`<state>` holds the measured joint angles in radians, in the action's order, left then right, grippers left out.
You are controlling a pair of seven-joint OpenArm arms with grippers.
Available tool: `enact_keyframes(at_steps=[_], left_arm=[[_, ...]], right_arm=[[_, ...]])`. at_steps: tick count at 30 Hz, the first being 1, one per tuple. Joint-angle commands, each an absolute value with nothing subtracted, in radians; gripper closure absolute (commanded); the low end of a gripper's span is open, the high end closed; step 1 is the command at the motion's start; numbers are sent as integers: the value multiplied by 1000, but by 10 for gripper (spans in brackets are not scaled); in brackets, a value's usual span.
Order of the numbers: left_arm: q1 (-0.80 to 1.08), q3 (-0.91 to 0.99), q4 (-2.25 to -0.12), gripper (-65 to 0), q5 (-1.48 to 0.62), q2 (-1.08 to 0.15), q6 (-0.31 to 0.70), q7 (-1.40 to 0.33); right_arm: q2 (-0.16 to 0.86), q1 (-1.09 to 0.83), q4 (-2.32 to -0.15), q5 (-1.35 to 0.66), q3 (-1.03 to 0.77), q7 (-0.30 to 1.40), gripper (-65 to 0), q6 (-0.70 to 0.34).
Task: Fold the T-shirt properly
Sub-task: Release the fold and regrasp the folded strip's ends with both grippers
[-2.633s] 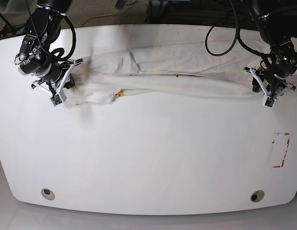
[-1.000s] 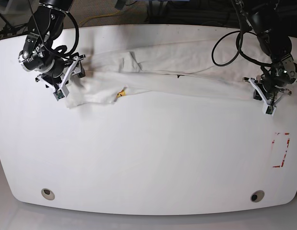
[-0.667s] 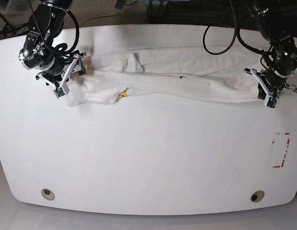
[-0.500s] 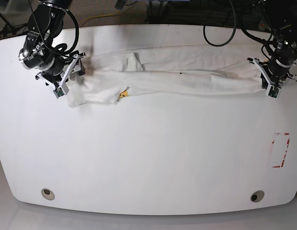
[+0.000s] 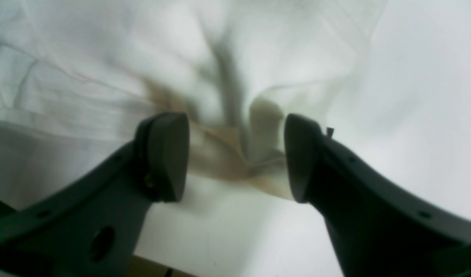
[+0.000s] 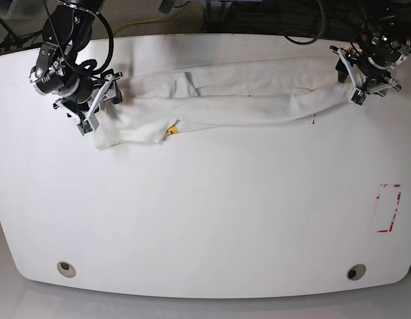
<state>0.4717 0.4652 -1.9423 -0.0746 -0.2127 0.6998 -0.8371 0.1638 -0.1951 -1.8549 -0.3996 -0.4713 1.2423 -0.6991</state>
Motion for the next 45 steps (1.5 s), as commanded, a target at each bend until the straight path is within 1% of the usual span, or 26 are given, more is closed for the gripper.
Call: enact_keyframes(at_steps=[1, 3, 5, 9, 11, 13, 16, 18, 23, 26, 29, 33, 36, 45], left_arm=[[496, 441, -1975, -353, -91, -254, 698, -822], [509, 429, -1991, -351, -120, -275, 698, -822], [507, 444, -2000, -351, -196, -297, 698, -822], [456, 581, -1997, -351, -377, -308, 698, -826], [407, 664, -1989, -351, -453, -308, 698, -881], [352, 702, -1971, -351, -479, -306, 698, -963], [232, 736, -1942, -351, -446, -305, 698, -1092], [168, 736, -1910, -351, -371, -288, 698, -1135], [39, 723, -1791, -351, -150, -234, 698, -1139], [-19, 664, -1690, -351, -44, -217, 698, -1138], [-25, 621, -1638, -351, -31, -216, 698, -1132], [-19, 576, -1633, -351, -33, -211, 698, -1119], [16, 550, -1635, -351, -59, -200, 698, -1119], [111, 536, -1627, -351, -154, -236, 698, -1115]], right_arm=[[174, -186, -1868, -417, -473, 1231, -377, -698], [168, -186, -1868, -414, -472, 1231, -377, -698], [160, -186, -1870, -410, -473, 1231, -377, -698], [160, -186, -1870, -410, -473, 1231, -377, -698], [160, -186, -1871, -410, -473, 1231, -377, -698], [160, -186, -1873, -410, -475, 1231, -377, -698], [160, -188, -1871, -410, -475, 1231, -377, -698], [159, -188, -1871, -410, -475, 1231, -377, -698], [156, -188, -1868, -410, -475, 1231, -377, -698], [156, -186, -1868, -412, -475, 1231, -377, -698], [156, -186, -1868, -415, -475, 1231, -377, -698], [156, -186, -1868, -415, -475, 1231, -377, -698], [156, -186, -1868, -415, -475, 1231, -377, -698], [157, -188, -1871, -415, -476, 1231, -377, -698]])
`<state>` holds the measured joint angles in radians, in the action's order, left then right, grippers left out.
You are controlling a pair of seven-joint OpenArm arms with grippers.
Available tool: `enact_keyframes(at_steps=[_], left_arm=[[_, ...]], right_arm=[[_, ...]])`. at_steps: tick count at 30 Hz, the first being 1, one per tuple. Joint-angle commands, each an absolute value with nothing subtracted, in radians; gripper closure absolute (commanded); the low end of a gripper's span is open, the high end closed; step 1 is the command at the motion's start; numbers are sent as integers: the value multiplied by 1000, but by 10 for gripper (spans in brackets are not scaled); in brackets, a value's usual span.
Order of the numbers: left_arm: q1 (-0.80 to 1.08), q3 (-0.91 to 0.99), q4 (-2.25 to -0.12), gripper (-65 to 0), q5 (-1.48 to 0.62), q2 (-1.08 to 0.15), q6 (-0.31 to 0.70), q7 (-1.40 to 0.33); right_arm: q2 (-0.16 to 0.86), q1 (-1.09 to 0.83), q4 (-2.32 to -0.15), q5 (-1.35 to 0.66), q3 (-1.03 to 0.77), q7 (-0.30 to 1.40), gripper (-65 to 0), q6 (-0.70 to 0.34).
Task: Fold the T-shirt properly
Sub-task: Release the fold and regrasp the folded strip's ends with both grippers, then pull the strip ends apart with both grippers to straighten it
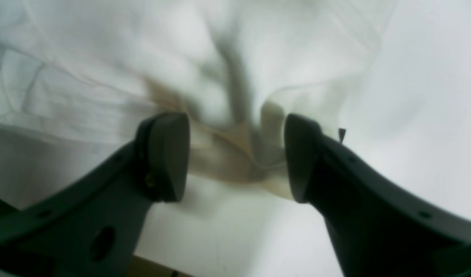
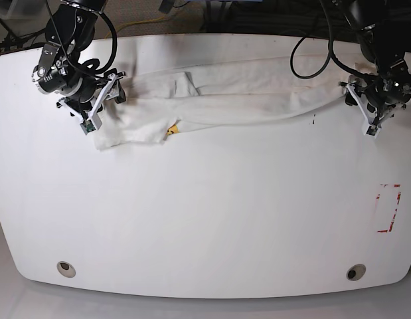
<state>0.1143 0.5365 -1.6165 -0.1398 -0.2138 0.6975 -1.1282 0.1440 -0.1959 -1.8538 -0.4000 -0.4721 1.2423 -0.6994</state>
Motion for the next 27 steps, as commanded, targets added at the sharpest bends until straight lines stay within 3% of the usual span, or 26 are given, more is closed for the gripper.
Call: enact_keyframes(at_steps=[1, 5, 11, 17, 22, 24, 27], left_arm=[[116, 536, -1627, -351, -160, -236, 698, -1115], [136, 536, -1632, -346, -171, -236, 698, -1115], [139, 533, -1632, -201, -171, -234, 698, -1115], [133, 533, -1624, -317, -171, -231, 698, -1118], [131, 486, -1600, -328, -171, -234, 698, -1119], [131, 479, -1595, -276, -171, -234, 698, -1118], [131, 478, -1592, -139, -171, -232, 698, -1116]], right_arm=[[157, -188, -1870, -417, -476, 1231, -377, -698], [156, -188, -1870, -417, -476, 1231, -377, -698], [156, -188, -1870, -417, -476, 1231, -377, -698], [156, -188, -1873, -417, -476, 1231, -377, -698], [156, -188, -1873, -417, -476, 1231, -377, -698], [156, -188, -1873, -417, -476, 1231, -377, -698], [156, -188, -1873, -417, -476, 1231, -377, -698]])
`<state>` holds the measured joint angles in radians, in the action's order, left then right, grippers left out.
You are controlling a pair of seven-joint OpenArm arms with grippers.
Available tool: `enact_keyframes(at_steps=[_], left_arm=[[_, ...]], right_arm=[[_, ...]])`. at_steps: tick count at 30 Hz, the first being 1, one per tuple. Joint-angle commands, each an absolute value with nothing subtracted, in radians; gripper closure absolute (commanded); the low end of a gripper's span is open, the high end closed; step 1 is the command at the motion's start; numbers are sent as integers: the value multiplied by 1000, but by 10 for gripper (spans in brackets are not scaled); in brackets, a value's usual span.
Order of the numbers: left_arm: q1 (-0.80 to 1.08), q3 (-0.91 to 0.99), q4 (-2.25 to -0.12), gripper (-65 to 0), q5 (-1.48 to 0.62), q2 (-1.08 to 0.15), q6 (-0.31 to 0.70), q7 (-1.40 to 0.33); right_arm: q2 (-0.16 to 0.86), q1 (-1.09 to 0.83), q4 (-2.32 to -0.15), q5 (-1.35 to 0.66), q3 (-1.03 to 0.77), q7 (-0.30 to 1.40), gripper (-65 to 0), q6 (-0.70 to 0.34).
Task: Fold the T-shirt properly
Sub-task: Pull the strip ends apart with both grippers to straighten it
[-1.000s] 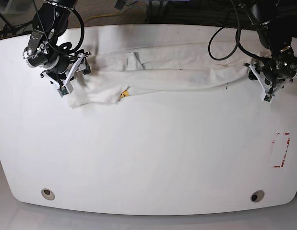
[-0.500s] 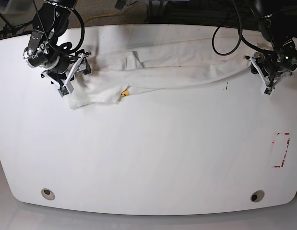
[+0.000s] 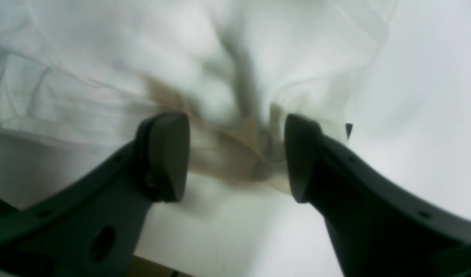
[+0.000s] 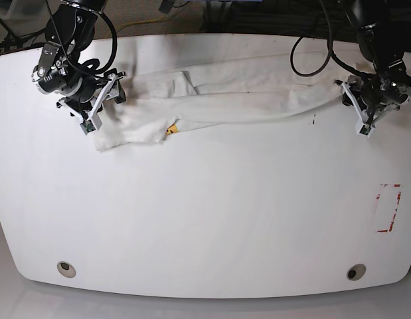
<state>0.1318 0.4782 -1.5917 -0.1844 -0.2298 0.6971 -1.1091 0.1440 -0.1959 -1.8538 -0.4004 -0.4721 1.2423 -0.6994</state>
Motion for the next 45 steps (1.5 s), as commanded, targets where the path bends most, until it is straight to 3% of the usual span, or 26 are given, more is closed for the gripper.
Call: enact_keyframes(at_steps=[1, 4, 17, 45], left_arm=[[131, 478, -1592, -92, -171, -231, 698, -1116], [114, 481, -1600, -4, -171, -229, 698, -1115], [45, 533, -1690, 0, -171, -228, 698, -1113], [-282, 527, -1647, 0, -61, -257, 698, -1078]], right_arm=[[156, -188, -1873, -417, -476, 1231, -377, -698], [156, -188, -1873, -417, -476, 1231, -377, -698], [154, -188, -1874, -417, -476, 1231, -377, -698], [154, -188, -1874, -417, -476, 1231, -377, -698]])
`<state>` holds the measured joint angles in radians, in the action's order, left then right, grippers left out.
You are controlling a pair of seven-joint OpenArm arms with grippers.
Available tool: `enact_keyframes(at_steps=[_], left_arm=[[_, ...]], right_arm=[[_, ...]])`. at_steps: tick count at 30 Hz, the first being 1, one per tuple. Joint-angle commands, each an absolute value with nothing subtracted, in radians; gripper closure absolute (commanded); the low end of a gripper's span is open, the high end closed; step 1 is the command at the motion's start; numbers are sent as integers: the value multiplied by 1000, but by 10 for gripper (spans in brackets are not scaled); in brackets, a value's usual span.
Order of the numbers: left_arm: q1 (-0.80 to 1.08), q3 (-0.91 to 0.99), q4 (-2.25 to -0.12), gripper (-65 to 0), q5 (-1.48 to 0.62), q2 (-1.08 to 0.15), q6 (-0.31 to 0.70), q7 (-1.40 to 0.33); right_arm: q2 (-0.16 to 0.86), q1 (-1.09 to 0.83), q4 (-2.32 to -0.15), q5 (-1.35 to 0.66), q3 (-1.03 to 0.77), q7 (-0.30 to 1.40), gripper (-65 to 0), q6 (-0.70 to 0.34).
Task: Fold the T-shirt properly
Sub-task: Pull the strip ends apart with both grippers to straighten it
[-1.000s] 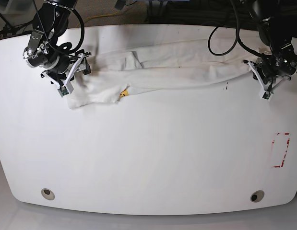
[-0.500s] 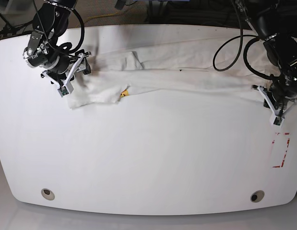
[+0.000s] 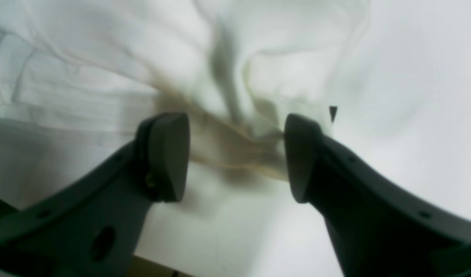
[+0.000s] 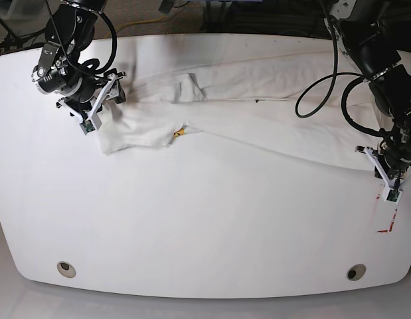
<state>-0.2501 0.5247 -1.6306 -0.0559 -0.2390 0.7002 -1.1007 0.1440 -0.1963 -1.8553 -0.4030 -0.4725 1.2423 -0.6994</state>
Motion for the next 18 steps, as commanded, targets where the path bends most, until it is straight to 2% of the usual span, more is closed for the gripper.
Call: enact_keyframes(at_steps=[1, 10, 18], left_arm=[[-286, 527, -1649, 0, -62, -259, 698, -1078], [-282, 518, -1837, 0, -64, -274, 698, -1086], [-131, 503, -1985, 0, -67, -272, 698, -1118]], right_arm=[[154, -186, -1874, -417, -476, 1231, -377, -698], [154, -186, -1874, -417, -476, 1231, -377, -698], [154, -183, -1874, -417, -476, 1231, -377, -698]])
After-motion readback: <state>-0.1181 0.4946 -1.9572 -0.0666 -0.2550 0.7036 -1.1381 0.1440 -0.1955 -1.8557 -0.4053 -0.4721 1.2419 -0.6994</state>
